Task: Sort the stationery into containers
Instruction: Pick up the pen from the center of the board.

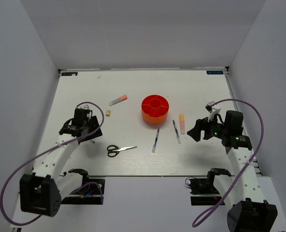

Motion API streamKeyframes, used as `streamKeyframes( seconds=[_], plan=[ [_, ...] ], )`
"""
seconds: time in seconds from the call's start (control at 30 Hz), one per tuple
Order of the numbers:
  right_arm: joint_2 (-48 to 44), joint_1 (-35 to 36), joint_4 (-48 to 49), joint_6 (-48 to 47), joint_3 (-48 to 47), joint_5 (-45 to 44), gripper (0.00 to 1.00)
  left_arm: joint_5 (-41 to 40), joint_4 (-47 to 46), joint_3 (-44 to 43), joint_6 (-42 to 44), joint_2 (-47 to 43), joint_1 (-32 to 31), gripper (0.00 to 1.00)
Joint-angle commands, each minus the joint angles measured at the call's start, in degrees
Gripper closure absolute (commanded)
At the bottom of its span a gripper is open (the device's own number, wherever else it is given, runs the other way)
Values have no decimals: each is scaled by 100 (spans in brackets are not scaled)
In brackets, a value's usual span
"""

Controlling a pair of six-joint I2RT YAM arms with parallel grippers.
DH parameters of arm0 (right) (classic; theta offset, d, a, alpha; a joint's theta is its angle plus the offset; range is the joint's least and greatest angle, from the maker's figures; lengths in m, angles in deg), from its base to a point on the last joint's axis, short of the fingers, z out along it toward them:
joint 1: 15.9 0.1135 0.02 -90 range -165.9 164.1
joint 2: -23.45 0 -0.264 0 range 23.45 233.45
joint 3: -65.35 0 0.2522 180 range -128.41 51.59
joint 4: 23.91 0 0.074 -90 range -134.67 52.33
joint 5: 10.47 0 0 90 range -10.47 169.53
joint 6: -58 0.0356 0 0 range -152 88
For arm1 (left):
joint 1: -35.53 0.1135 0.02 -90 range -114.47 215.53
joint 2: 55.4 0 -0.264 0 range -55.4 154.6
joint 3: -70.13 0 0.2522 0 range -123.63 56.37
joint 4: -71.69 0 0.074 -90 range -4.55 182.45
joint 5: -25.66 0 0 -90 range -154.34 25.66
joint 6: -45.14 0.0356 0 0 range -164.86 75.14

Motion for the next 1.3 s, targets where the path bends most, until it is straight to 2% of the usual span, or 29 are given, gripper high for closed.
streamKeyframes(
  seconds=[0.0, 0.03, 0.07, 0.2, 0.33, 0.37, 0.67, 0.97, 1.2, 1.27],
  plan=[
    [32, 8, -194, -117, -292, -49, 17, -816, 412, -536, -676, 601, 466, 27],
    [23, 25, -220, -99, -301, -119, 26, -833, 464, -746, -964, 716, 546, 27],
    [14, 17, -237, -73, -345, -137, 28, -816, 447, -800, -1071, 995, 686, 27],
    [-74, 34, -326, -55, -406, -199, 30, -851, 465, -1090, -1844, 1437, 1012, 37],
    [-170, 26, -343, -11, -415, -295, 30, -869, 570, -1337, -2083, 1894, 1013, 40],
    [-179, 34, -352, -11, -424, -313, 30, -869, 588, -1424, -2144, 1955, 1222, 40],
    [-215, 87, -405, -11, -494, -339, 27, -1045, 632, -1741, -2136, 2843, 1768, 40],
    [-188, 105, -396, -29, -494, -454, 27, -931, 185, -1873, -2057, 3722, 1909, 42],
    [-144, 105, -404, -55, -512, -541, 27, -974, 201, -2136, -1978, 4205, 1901, 42],
    [-118, 105, -396, -55, -503, -568, 27, -1027, 323, -2215, -1951, 4319, 1918, 49]
  ],
)
